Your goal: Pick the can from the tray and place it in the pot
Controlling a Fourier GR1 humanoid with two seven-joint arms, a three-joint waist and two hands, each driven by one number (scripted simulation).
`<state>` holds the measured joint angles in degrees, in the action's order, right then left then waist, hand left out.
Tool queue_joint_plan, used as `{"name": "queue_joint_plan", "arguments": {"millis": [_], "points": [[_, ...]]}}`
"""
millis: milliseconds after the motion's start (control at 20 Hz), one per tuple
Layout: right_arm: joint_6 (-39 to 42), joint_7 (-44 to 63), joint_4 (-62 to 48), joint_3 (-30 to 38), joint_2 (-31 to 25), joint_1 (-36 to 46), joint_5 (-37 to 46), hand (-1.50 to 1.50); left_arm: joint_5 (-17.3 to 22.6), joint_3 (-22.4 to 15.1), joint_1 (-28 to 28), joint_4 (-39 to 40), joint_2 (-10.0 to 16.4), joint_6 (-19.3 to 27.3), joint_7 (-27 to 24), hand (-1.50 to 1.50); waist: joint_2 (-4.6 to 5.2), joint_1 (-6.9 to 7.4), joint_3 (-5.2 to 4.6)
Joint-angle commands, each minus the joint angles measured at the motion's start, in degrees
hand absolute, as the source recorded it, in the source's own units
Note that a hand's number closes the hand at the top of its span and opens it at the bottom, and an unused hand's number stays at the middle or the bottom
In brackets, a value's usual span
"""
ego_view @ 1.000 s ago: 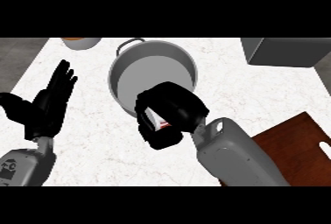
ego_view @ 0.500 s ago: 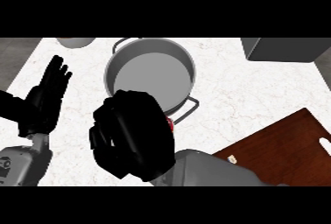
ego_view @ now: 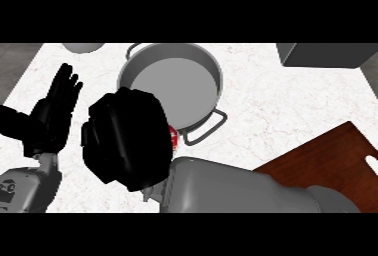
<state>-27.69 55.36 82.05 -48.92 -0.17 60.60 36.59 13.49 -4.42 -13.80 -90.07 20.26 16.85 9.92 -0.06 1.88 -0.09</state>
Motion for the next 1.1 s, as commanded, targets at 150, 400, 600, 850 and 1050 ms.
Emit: {"name": "queue_joint_plan", "arguments": {"millis": [150, 400, 600, 850, 1050], "points": [[-10.31, -7.14, -15.94, 0.99, 0.17, 3.07, -7.08, 1.5, -0.44, 0.78, 2.65, -1.37, -0.95, -0.98, -2.08, 0.0, 0.41, 0.43, 0.02], [-7.26, -11.34, -23.83, 1.98, -2.33, 5.66, -1.94, 1.5, -1.44, 0.52, 0.78, -0.18, -1.64, 0.54, -0.12, 0.0, 0.23, -0.87, 0.0], [-10.76, -14.01, -38.49, 1.98, -0.15, 7.36, 3.06, 1.5, -0.74, 0.63, 1.69, -1.59, -0.65, -1.49, 0.11, 0.0, 0.79, 0.52, 0.0], [-14.01, -19.56, -47.58, 1.99, 0.15, 8.27, -2.77, 1.5, -0.19, 1.48, -2.27, -1.41, -1.09, -1.73, 2.01, 0.0, 1.18, 1.8, 0.04], [-14.14, -24.64, -49.36, 2.44, 0.16, 6.97, -8.61, 1.5, -0.26, 1.82, -5.1, 0.74, -0.35, -3.23, 2.84, 0.0, 1.5, 2.48, 0.05]]}}
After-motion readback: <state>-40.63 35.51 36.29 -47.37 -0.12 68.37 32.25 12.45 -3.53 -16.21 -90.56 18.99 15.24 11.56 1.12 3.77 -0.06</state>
